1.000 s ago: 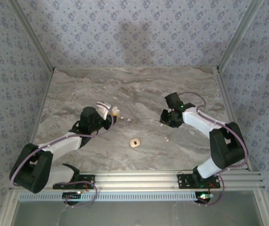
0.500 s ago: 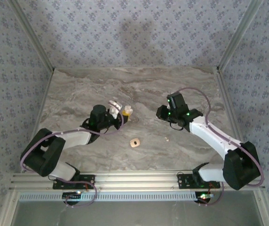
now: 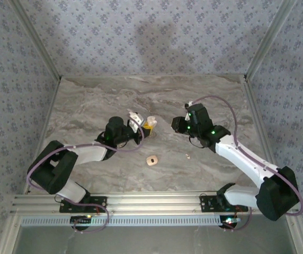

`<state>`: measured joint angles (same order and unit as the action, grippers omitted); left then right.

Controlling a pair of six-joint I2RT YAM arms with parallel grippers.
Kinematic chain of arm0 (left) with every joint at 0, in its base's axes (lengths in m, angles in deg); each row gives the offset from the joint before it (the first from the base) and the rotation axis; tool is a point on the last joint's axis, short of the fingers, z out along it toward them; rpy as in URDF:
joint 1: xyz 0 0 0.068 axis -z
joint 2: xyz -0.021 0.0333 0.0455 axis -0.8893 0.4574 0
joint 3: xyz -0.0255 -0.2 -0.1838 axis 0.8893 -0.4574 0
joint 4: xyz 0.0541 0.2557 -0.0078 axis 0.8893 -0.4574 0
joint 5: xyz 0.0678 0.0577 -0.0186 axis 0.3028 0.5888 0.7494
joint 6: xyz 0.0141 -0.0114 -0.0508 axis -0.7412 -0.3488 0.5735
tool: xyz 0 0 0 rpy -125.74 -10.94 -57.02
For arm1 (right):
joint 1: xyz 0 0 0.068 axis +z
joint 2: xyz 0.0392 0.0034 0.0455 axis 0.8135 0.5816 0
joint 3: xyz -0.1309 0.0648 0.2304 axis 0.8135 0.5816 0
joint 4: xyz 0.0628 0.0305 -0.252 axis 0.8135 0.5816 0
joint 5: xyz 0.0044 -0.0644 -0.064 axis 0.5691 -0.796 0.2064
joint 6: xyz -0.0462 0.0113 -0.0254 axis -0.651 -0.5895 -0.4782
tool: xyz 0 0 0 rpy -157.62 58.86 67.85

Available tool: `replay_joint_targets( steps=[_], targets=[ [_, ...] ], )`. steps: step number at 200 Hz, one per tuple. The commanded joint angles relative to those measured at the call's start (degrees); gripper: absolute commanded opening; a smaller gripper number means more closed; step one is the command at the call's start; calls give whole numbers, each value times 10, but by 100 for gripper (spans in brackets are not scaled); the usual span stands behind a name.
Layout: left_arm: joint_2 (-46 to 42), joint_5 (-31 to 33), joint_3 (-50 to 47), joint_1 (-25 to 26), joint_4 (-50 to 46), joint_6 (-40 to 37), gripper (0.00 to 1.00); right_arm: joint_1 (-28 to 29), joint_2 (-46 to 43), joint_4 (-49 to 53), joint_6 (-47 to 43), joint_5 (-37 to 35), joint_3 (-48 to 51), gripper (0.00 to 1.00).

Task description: Insert wireless bluetooth earbuds into charging case

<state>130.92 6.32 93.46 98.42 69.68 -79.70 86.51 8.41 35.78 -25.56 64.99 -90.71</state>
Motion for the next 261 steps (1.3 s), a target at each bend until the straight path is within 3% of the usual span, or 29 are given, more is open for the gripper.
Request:
replay_joint_targets(
  steps=[1,120,261],
  targets=[
    [7,-17,13,5,41,-18,14,9,-16,-19,-13,-14,6,22],
    [0,-25,5,11,61,-41,13,43,-47,-49,-53,-14,3,21],
    [-25,-64,2,24,36,-108,13,42,-41,-52,-80,-8,-14,22]
  ],
)
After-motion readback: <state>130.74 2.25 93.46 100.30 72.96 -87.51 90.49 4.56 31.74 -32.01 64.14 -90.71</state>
